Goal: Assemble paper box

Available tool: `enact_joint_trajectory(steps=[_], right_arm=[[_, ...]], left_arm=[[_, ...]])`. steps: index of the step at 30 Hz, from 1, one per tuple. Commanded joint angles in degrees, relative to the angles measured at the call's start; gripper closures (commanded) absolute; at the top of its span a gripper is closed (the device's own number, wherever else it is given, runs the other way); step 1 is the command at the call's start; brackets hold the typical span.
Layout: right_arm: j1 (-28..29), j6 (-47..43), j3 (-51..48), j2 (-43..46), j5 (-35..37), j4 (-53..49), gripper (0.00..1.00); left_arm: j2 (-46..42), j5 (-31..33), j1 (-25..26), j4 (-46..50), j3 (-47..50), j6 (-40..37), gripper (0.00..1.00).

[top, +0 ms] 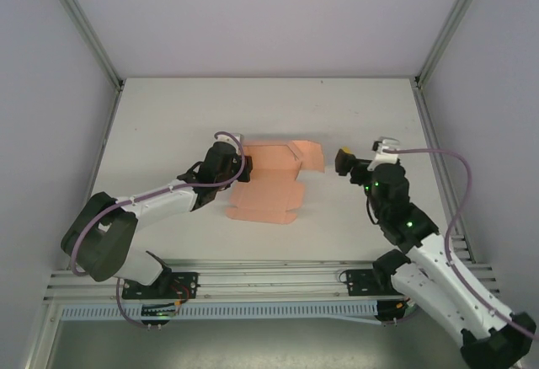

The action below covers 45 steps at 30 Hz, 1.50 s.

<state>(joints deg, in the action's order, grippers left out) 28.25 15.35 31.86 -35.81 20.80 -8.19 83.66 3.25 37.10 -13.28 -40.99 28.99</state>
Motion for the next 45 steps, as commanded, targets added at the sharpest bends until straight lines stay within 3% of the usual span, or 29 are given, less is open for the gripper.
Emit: enact_joint_trajectory(steps=[1,5,10,14,19,24,27,34,40,45], right_arm=[[-5.9,1.6,2.3,-3.7,-9.6,-6.9,0.01],[-10.7,2.2,5.2,-14.1,-19.3,-6.9,0.01],[-11.2,0.6,7.7,-23.4,-33.1,-1.0,0.06],[-10.4,-0.3,8.4,-25.5,-45.5,2.7,0.07],[-7.3,-2.4,7.7,-25.0,-52.1,4.5,0.14],[-4.1,-3.7,9.2,-28.5,-50.6,4.4,0.25],[-1.3,-5.0,11.0,-32.3,-49.2,5.5,0.41],[3.2,-7.3,14.2,-35.9,-47.8,6.4,0.41],[3.7,-7.8,14.4,-35.6,-47.8,6.1,0.27],[3.7,-8.2,14.1,-34.7,-50.7,5.8,0.24]], left_arm=[[-1.0,-2.0,0.2,-1.4,-0.7,-1.6,1.0],[-1.6,-2.1,0.2,-1.5,-0.2,-1.9,1.0],[-2.3,-2.1,0.3,-1.7,0.2,-1.9,1.0],[-2.1,-1.8,0.2,-1.6,-0.1,-1.6,1.0],[-1.1,-1.9,0.3,-1.0,-1.1,-1.4,1.0],[-0.2,-3.6,0.3,-1.8,-1.6,-1.6,1.0],[0.2,-3.3,0.3,-1.6,-1.7,-1.9,1.0],[0.1,-1.7,0.2,-0.6,-1.3,-1.5,1.0],[0.0,-0.3,0.2,0.6,-1.5,-1.8,1.0],[0.1,-0.1,0.2,1.1,-1.8,-1.9,1.0]])
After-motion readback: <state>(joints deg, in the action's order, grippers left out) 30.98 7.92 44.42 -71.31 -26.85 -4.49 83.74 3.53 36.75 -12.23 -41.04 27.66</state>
